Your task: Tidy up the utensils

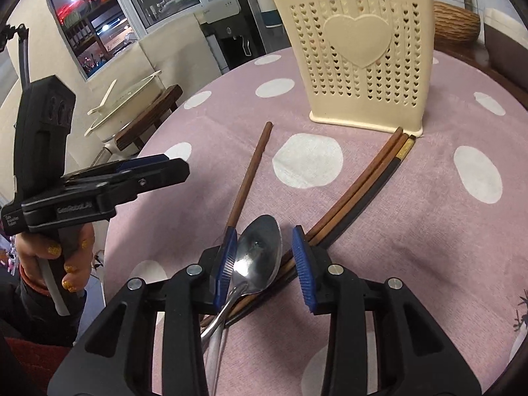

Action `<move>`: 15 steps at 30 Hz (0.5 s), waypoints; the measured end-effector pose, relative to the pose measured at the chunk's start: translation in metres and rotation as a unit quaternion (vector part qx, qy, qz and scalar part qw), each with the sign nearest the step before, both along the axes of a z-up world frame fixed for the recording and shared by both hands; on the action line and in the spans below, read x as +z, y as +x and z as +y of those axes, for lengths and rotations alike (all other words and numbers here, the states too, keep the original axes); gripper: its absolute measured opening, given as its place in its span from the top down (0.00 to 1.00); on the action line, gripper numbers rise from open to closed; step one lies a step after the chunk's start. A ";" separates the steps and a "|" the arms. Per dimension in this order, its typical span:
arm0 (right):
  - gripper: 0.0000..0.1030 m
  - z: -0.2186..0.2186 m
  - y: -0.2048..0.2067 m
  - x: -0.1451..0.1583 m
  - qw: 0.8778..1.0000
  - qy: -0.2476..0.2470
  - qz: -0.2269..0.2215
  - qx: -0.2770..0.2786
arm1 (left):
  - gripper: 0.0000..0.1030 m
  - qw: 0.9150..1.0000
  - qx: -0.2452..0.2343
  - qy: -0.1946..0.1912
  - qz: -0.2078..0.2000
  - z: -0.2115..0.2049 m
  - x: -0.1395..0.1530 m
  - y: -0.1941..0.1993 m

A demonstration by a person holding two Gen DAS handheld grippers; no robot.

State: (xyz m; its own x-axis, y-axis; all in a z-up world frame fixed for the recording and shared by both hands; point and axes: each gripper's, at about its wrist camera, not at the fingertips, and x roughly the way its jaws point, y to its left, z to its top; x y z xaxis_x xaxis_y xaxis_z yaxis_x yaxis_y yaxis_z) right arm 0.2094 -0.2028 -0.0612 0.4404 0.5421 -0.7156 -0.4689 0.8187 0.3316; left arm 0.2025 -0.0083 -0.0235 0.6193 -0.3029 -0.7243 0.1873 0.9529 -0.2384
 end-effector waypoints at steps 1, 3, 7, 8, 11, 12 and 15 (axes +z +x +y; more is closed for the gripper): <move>0.69 -0.001 0.003 -0.002 1.000 0.007 0.007 0.004 | 0.34 1.000 0.000 0.001 0.000 0.000 0.000 0.000; 0.75 -0.001 0.006 -0.004 1.000 0.021 0.017 0.017 | 0.34 1.000 0.003 0.001 0.004 0.000 -0.002 0.001; 0.88 -0.001 0.010 -0.011 0.999 0.025 0.031 0.026 | 0.34 1.000 0.007 0.000 0.009 0.000 -0.004 0.006; 0.90 -0.003 0.010 -0.011 0.998 0.034 0.035 0.028 | 0.34 1.000 0.007 0.000 0.010 0.000 -0.005 0.007; 0.97 -0.009 0.006 -0.006 0.997 0.056 0.036 0.028 | 0.34 1.000 0.007 -0.001 0.019 -0.003 -0.008 0.012; 0.97 -0.009 0.005 -0.005 0.998 0.056 0.033 0.027 | 0.34 1.000 0.006 -0.001 0.021 -0.005 -0.009 0.014; 0.98 -0.013 -0.002 0.004 0.998 0.061 0.019 0.020 | 0.39 1.000 0.001 0.011 0.024 -0.013 -0.009 0.021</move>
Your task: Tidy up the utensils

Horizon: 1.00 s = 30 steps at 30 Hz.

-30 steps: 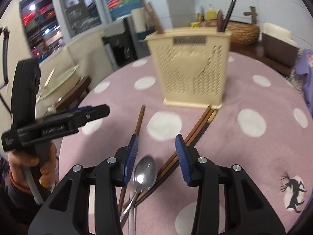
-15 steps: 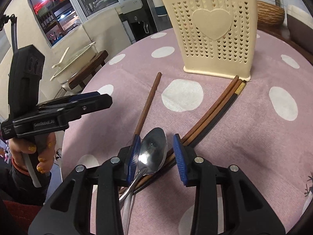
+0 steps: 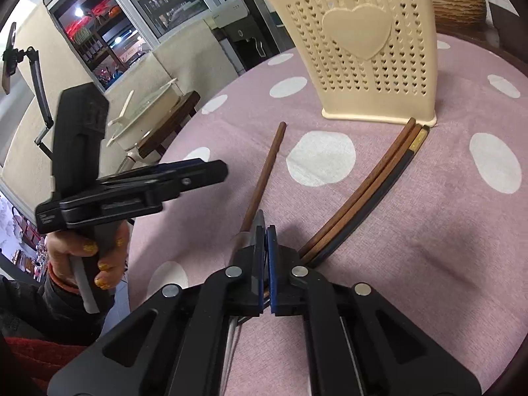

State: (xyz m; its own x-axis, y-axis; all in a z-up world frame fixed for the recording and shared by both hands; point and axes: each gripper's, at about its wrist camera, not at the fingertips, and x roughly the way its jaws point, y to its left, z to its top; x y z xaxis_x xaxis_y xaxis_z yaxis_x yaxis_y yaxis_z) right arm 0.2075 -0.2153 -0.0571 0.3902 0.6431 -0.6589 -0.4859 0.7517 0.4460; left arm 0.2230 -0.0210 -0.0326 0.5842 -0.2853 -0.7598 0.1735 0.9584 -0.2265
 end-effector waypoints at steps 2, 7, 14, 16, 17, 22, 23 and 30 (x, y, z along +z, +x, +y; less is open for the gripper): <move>0.98 -0.004 -0.005 0.009 1.000 0.011 -0.009 -0.009 | 0.45 1.000 -0.004 0.010 0.004 -0.005 0.000 0.006; 0.98 -0.010 -0.022 0.038 0.997 0.003 -0.061 -0.043 | 0.52 1.000 -0.008 0.014 0.016 -0.016 -0.001 0.022; 0.98 -0.017 -0.045 0.072 0.984 -0.035 -0.141 -0.107 | 0.72 0.998 -0.005 0.053 0.034 -0.032 -0.008 0.049; 0.98 -0.017 -0.049 0.077 0.978 -0.051 -0.161 -0.126 | 0.77 0.998 -0.005 0.056 0.042 -0.035 -0.012 0.052; 0.98 -0.018 -0.050 0.078 0.976 -0.055 -0.166 -0.133 | 0.79 0.997 -0.005 0.059 0.046 -0.038 -0.015 0.054; 0.98 -0.021 -0.048 0.081 0.970 -0.064 -0.176 -0.154 | 0.88 0.997 0.004 0.070 0.040 -0.041 -0.017 0.057; 0.98 -0.022 -0.048 0.080 0.970 -0.063 -0.176 -0.156 | 0.88 0.997 0.006 0.067 0.041 -0.040 -0.017 0.058; 0.98 -0.021 -0.048 0.080 0.967 -0.064 -0.179 -0.167 | 0.90 0.998 0.022 0.038 0.047 -0.032 -0.016 0.062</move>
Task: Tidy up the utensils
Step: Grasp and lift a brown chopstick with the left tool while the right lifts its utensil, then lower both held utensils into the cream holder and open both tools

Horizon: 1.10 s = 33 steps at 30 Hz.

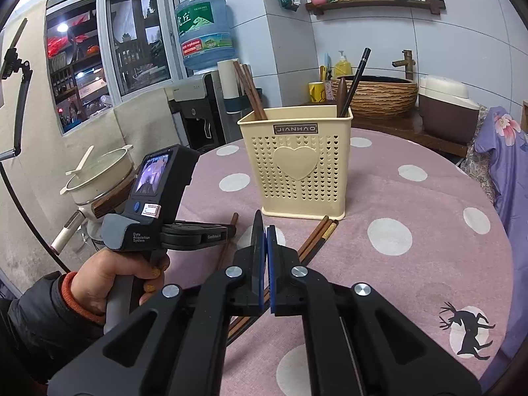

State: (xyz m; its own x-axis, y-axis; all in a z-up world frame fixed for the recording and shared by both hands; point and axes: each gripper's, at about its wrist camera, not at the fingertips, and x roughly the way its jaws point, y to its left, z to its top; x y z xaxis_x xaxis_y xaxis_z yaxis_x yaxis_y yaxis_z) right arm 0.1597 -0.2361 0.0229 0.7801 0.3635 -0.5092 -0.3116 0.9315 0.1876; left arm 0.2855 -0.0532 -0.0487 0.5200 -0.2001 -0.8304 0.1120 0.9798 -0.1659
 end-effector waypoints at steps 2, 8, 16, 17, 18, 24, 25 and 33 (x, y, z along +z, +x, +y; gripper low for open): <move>0.98 0.002 -0.002 0.002 1.000 -0.003 -0.004 -0.003 | 0.90 1.000 0.003 -0.004 -0.005 0.002 0.003 0.000; 0.98 0.007 0.000 0.008 0.999 -0.018 -0.025 -0.016 | 0.92 0.999 0.008 -0.029 -0.032 0.011 0.025 -0.007; 0.98 0.005 0.005 0.022 0.998 -0.021 -0.044 -0.037 | 0.93 0.992 0.013 -0.053 -0.110 0.026 0.076 -0.031; 0.98 0.005 0.005 0.024 0.998 -0.022 -0.047 -0.037 | 0.93 0.991 0.014 -0.054 -0.121 0.027 0.083 -0.034; 0.98 0.005 0.006 0.026 0.998 -0.022 -0.050 -0.038 | 0.93 0.990 0.013 -0.055 -0.133 0.028 0.090 -0.038; 0.98 0.008 0.010 0.038 0.997 -0.023 -0.061 -0.038 | 0.93 0.984 0.007 -0.069 -0.165 0.032 0.115 -0.045; 0.98 0.009 0.011 0.040 0.997 -0.024 -0.063 -0.038 | 0.93 0.983 0.007 -0.069 -0.169 0.034 0.118 -0.045; 0.98 0.014 0.025 0.060 0.994 -0.047 -0.088 -0.044 | 0.93 0.977 0.000 -0.077 -0.198 0.040 0.142 -0.050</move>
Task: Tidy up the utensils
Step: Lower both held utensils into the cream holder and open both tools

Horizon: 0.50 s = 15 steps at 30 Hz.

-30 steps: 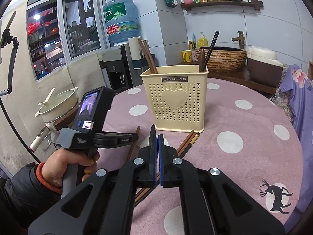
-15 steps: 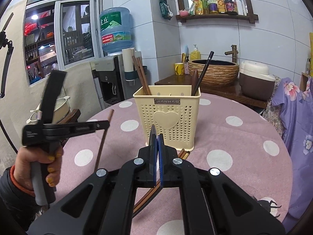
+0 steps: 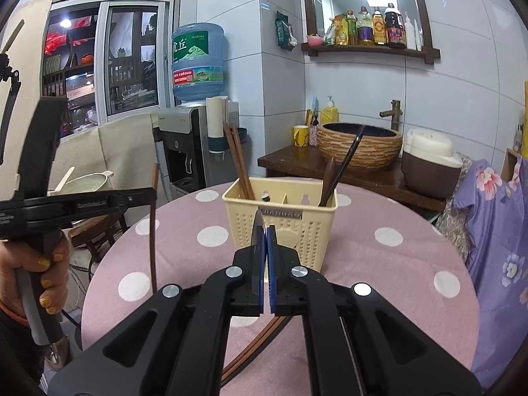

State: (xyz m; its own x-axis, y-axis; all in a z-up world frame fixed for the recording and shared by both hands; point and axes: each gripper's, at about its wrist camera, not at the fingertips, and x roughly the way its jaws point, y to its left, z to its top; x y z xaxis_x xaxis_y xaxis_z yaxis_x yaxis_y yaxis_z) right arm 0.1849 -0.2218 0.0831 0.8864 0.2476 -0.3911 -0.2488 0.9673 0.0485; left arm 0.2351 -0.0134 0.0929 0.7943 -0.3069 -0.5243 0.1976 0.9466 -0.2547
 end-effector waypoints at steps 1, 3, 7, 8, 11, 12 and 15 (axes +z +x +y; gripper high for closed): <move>0.98 0.000 0.003 0.005 1.000 -0.002 -0.004 -0.003 | 0.93 1.000 -0.001 -0.002 -0.007 0.001 0.006 0.000; 0.98 0.001 0.010 0.014 1.000 -0.009 -0.016 -0.009 | 0.93 1.000 -0.003 -0.005 -0.018 0.002 0.020 0.002; 0.98 -0.002 0.035 0.050 0.997 -0.028 -0.061 -0.047 | 0.93 0.998 0.004 -0.007 -0.066 -0.002 0.066 0.010; 0.98 -0.002 0.042 0.060 0.994 -0.036 -0.076 -0.063 | 0.93 0.997 0.007 -0.009 -0.081 -0.003 0.078 0.011; 0.98 -0.005 0.066 0.085 0.988 -0.050 -0.107 -0.103 | 0.93 0.991 0.017 -0.015 -0.129 -0.011 0.118 0.016; 0.98 -0.005 0.074 0.091 0.986 -0.053 -0.113 -0.114 | 0.93 0.989 0.022 -0.017 -0.144 -0.015 0.130 0.018; 0.98 -0.004 0.101 0.100 0.980 -0.063 -0.122 -0.142 | 0.93 0.981 0.042 -0.010 -0.187 -0.031 0.150 0.026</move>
State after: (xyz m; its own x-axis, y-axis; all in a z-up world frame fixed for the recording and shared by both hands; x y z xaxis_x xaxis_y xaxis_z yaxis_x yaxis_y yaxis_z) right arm 0.2860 -0.2254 0.1833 0.9836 -0.0588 -0.1705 0.0416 0.9938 -0.1028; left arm 0.2614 -0.0445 0.2434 0.9530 -0.2390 -0.1863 0.2021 0.9593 -0.1972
